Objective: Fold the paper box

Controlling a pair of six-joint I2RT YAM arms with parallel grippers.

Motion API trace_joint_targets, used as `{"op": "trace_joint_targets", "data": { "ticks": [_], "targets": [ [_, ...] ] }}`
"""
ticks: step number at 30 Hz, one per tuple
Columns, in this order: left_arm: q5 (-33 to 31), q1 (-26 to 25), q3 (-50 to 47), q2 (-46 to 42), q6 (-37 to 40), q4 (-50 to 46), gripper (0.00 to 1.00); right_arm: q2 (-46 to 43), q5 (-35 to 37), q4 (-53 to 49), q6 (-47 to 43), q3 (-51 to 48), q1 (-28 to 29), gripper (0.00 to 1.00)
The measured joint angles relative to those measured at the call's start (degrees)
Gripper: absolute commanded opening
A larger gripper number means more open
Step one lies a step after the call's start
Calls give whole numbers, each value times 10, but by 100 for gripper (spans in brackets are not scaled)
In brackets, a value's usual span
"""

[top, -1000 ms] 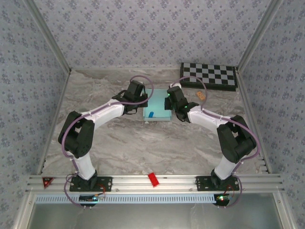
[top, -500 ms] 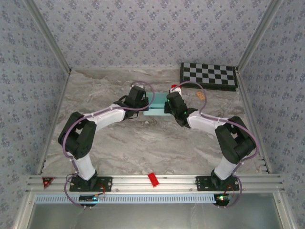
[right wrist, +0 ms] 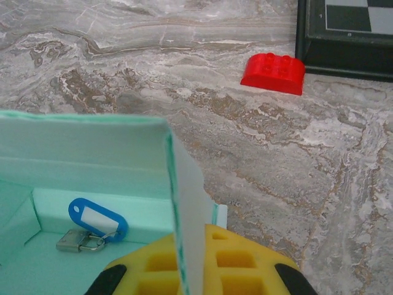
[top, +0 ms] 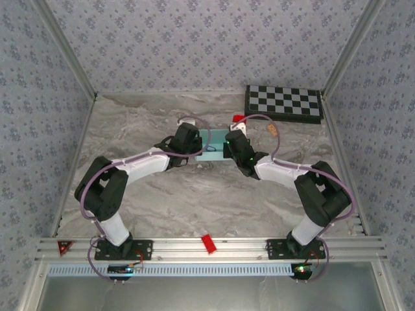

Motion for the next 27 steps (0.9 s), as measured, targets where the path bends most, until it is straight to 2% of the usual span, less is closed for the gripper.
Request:
{"op": "trace_joint_targets", "data": {
  "ticks": [17, 27],
  "targets": [
    [-58, -37, -90, -46, 27, 78, 0, -25, 60, 51, -35, -58, 43, 3],
    [-95, -60, -123, -59, 45, 114, 4, -40, 97, 87, -56, -94, 68, 7]
  ]
}}
